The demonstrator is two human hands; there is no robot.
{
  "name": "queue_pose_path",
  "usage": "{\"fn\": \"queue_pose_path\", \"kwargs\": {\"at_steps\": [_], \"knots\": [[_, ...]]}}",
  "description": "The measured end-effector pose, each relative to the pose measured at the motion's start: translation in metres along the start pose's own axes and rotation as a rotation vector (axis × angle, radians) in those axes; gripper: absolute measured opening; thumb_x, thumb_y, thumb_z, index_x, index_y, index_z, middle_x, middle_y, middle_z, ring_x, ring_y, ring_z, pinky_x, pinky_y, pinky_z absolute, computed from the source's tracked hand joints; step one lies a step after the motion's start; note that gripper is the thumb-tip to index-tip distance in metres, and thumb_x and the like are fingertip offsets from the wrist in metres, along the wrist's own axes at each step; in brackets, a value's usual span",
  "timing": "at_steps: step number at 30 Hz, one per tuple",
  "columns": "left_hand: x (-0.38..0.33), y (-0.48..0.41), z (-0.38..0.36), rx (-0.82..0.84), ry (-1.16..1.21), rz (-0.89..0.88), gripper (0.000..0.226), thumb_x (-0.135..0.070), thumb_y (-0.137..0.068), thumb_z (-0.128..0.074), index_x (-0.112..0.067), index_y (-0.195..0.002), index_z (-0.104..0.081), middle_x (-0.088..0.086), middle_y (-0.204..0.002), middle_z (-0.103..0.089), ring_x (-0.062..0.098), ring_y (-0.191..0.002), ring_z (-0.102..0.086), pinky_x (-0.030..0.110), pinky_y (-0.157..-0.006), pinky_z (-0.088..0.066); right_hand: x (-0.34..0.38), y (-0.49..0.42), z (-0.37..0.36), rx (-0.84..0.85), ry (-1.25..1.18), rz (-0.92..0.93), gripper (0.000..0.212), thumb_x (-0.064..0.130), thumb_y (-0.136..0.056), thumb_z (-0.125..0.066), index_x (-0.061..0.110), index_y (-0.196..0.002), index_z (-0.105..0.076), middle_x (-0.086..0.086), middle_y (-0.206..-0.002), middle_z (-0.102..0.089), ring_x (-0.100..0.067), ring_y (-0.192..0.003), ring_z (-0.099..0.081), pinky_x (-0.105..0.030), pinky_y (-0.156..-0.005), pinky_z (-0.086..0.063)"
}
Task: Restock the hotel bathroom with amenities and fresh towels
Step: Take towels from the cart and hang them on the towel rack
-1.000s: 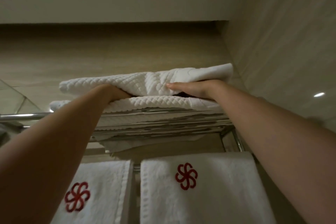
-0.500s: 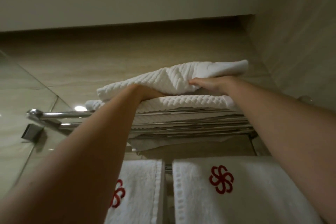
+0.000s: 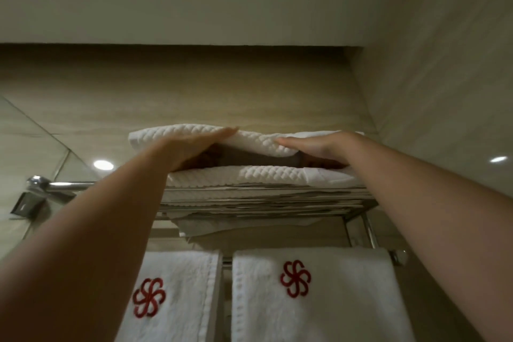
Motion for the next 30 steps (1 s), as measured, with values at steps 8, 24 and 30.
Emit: {"fn": "queue_pose_path", "kwargs": {"at_steps": [8,24,30], "knots": [[0.029,-0.006,0.029,-0.479,0.027,0.085,0.091,-0.076,-0.077,-0.04,-0.001,-0.128,-0.048,0.024,-0.116,-0.058,0.038,-0.113,-0.053,0.051,-0.107,-0.033,0.009,0.011,-0.006,-0.256,-0.063,0.068,0.084,0.077,-0.081,-0.023,0.017,-0.135,-0.046,-0.01,-0.137,-0.049,-0.028,-0.12,-0.049,-0.039,-0.095,-0.038],[0.063,0.043,0.018,-0.712,-0.561,0.032,0.06,-0.06,-0.09,-0.02,-0.016,-0.119,-0.049,0.02,-0.129,-0.047,0.034,-0.124,-0.036,0.051,-0.108,-0.021,-0.002,0.051,-0.004,-1.107,0.599,0.585,0.042,0.023,-0.072,-0.075,0.014,-0.111,-0.061,-0.012,-0.105,-0.058,-0.03,-0.093,-0.053,-0.036,-0.076,-0.042],[0.057,0.06,0.021,-0.778,-0.76,-0.193,0.054,-0.059,-0.091,-0.028,-0.02,-0.118,-0.054,0.008,-0.133,-0.033,0.028,-0.127,-0.027,0.044,-0.11,-0.017,-0.004,0.043,0.01,-0.925,0.636,0.449,0.02,0.031,-0.09,-0.056,0.021,-0.105,-0.063,-0.001,-0.106,-0.059,-0.021,-0.089,-0.056,-0.027,-0.065,-0.035]]}}
Point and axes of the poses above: each hand's wrist, its own y-axis away from the middle knuckle, its own z-axis out of the back of the hand, x = y × z, the point moved 5 cm from there along -y, towards the middle knuckle
